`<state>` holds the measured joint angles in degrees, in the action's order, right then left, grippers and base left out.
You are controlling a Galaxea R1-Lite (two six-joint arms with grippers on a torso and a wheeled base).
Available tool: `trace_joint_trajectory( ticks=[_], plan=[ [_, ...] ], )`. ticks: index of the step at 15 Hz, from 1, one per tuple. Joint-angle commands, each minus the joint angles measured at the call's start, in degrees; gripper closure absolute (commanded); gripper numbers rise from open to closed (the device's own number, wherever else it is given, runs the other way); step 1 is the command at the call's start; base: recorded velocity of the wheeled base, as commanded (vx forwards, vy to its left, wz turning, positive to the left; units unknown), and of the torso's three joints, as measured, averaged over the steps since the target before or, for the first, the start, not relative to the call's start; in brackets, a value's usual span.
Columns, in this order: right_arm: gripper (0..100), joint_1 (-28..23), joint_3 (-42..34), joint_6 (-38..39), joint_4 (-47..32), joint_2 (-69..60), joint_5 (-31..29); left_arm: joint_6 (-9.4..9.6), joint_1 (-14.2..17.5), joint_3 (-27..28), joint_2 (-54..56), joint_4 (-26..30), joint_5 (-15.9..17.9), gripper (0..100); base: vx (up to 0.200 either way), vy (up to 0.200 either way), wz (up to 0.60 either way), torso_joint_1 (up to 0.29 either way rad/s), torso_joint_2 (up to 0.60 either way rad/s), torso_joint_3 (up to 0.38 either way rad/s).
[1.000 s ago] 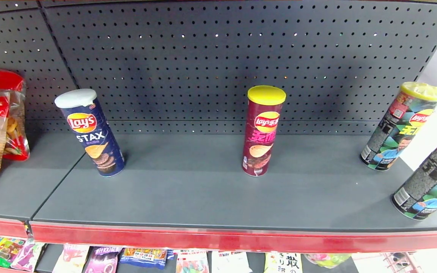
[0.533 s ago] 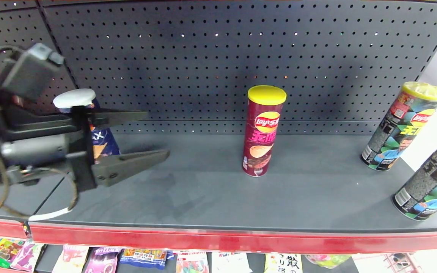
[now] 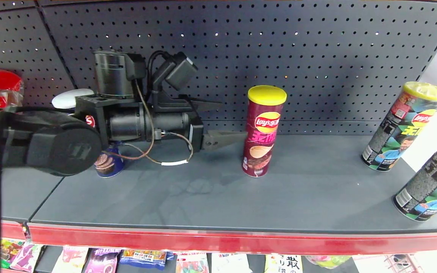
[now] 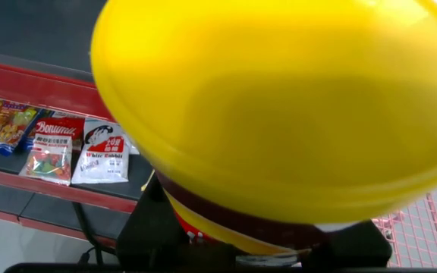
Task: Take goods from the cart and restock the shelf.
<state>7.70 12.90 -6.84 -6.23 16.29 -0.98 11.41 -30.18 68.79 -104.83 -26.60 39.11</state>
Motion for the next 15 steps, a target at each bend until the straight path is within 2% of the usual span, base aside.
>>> trace_joint_trajectory(
  ticks=[1,4,8,14,15],
  plan=[
    [100,0.03,0.02,-0.02,-0.01,0.06,0.01,0.02,-0.93,2.93,-4.86,0.06,-0.52,0,0.000,0.000,0.00,0.000,0.00,0.000],
    [100,0.03,0.02,-0.02,-0.01,0.06,-0.08,0.02,-2.78,7.23,-8.20,0.41,-1.14,0,0.000,0.000,0.00,0.000,0.00,0.000],
    [100,0.03,-0.07,-0.02,-0.01,0.24,-0.08,-0.07,-2.86,12.24,-11.72,0.58,-2.54,0,0.000,0.000,0.00,0.000,0.00,0.000],
    [100,0.03,-0.24,-0.02,-0.01,0.24,-0.08,-0.42,-5.15,18.92,-15.23,4.36,-3.69,0,0.000,0.000,0.00,0.000,0.00,0.000],
    [100,-0.06,-0.24,-0.02,-0.01,0.24,-0.08,-0.42,-5.68,20.51,-16.29,4.54,-5.27,0,0.000,0.000,0.00,0.000,0.00,0.000]
  ],
)
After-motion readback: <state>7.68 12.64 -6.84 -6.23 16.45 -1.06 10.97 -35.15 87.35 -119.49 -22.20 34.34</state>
